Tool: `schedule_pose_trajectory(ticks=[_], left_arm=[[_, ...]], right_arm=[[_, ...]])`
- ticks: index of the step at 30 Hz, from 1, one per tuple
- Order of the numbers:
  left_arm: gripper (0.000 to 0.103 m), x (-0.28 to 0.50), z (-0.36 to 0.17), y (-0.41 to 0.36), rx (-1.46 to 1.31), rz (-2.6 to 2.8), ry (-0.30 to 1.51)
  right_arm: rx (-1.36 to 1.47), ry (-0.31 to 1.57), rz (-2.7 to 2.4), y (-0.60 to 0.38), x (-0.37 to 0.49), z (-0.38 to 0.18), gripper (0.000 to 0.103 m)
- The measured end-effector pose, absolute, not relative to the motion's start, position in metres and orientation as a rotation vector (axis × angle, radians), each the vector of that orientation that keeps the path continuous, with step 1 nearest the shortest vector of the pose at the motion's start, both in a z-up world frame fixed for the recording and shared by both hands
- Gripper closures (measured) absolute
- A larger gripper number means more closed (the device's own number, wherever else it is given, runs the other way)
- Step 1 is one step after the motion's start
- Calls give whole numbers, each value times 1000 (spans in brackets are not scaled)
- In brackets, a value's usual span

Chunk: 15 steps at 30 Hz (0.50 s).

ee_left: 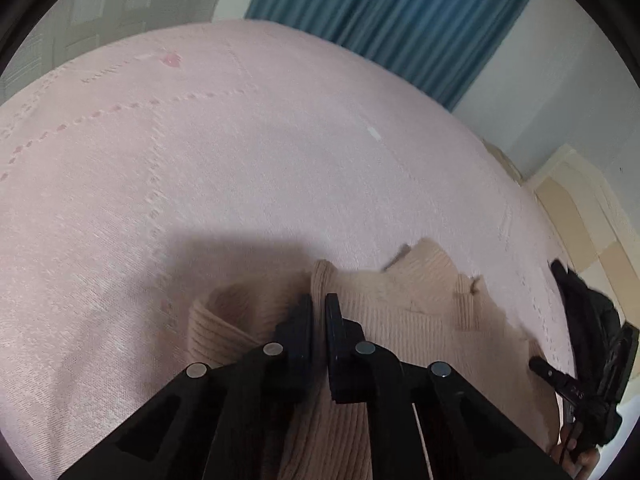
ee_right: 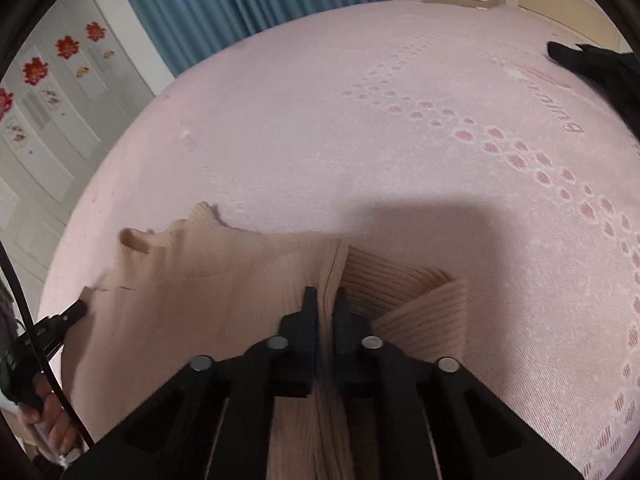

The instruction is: Fold small clothes

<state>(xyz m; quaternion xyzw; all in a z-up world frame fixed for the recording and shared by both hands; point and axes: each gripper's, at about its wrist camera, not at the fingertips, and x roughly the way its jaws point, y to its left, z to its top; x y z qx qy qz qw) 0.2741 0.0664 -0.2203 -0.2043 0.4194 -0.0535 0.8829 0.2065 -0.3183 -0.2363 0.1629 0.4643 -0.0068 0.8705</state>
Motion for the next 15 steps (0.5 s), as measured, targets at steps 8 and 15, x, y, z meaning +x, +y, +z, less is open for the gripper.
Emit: schedule_pose_trajectory(ticks=[8, 15], left_arm=[[94, 279, -230, 64, -417, -68, 929], [68, 275, -213, 69, -419, -109, 865]], right_arm=[[249, 1000, -83, -312, 215, -242, 97], [108, 867, -107, -280, 187, -208, 75]])
